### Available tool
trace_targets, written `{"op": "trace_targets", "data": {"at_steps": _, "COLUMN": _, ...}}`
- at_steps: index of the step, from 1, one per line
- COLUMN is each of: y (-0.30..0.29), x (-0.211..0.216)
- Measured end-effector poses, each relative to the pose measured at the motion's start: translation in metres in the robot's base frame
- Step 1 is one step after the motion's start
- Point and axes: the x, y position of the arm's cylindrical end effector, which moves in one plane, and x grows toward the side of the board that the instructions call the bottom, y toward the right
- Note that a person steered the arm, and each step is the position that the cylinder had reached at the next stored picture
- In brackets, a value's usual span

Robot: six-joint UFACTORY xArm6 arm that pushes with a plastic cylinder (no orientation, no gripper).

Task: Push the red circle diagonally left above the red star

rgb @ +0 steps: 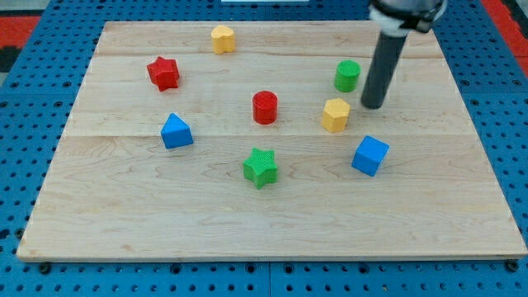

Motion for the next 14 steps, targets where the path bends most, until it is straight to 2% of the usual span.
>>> {"op": "trace_targets", "data": {"at_steps": 1, "y": -0.058, "x": 0.01}}
{"op": "trace_targets", "data": {"at_steps": 3, "y": -0.118, "x": 0.008}}
{"op": "trace_targets", "data": {"at_steps": 5, "y": -0.163, "x": -0.022}}
{"op": "trace_targets", "data": {"at_steps": 10, "y": -0.166, "x": -0.023}}
{"op": "trace_targets", "data": {"at_steps": 11, "y": -0.186, "x": -0.023}}
{"op": "trace_targets", "data": {"at_steps": 12, "y": -0.204, "x": -0.039}}
{"op": "trace_targets", "data": {"at_steps": 13, "y": -0.25, "x": -0.052}}
{"op": "trace_targets", "data": {"at_steps": 14, "y": -0.259, "x": -0.072}}
